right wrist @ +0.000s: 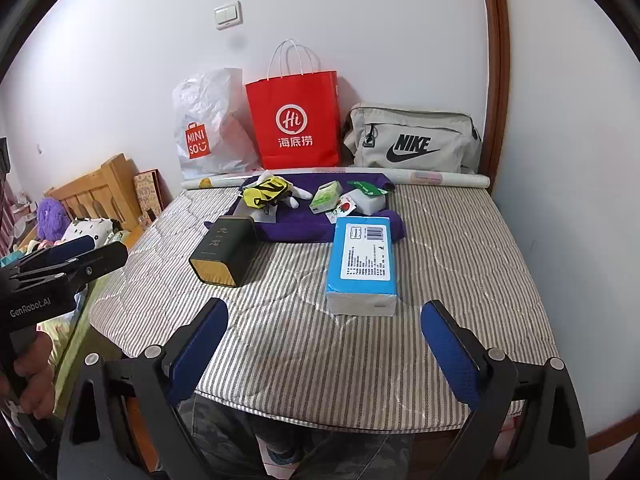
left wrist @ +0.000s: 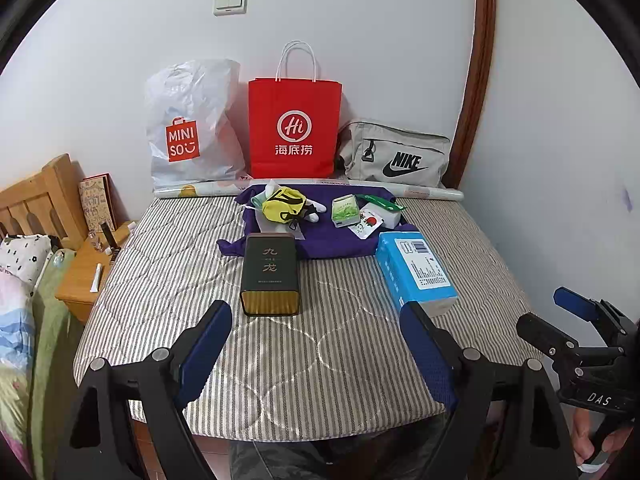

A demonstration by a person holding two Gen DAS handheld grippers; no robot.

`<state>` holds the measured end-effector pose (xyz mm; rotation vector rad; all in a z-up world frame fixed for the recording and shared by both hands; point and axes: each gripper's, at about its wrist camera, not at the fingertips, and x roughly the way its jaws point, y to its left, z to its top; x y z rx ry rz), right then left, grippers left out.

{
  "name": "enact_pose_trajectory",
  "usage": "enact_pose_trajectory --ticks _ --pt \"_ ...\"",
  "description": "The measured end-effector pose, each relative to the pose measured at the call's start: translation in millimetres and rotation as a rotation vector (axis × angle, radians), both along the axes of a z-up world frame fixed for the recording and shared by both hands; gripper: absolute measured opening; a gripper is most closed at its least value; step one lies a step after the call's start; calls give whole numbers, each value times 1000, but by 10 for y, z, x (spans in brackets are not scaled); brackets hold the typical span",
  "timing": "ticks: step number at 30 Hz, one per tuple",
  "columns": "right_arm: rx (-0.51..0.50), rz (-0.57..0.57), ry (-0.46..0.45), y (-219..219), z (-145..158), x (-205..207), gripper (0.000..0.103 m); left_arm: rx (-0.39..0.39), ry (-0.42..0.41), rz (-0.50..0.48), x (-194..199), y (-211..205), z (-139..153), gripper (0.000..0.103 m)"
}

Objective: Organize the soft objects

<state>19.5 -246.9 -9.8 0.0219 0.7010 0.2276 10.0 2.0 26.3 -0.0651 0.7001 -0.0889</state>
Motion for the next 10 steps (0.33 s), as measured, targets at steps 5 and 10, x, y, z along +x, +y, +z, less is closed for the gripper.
enact_pose_trajectory --ticks 5,10 --pt "2 -1 3 4 -6 -7 96 1 0 -2 4 8 1 85" --pt "1 -1 3 10 -9 -2 96 1 -6 -4 6 18 7 85"
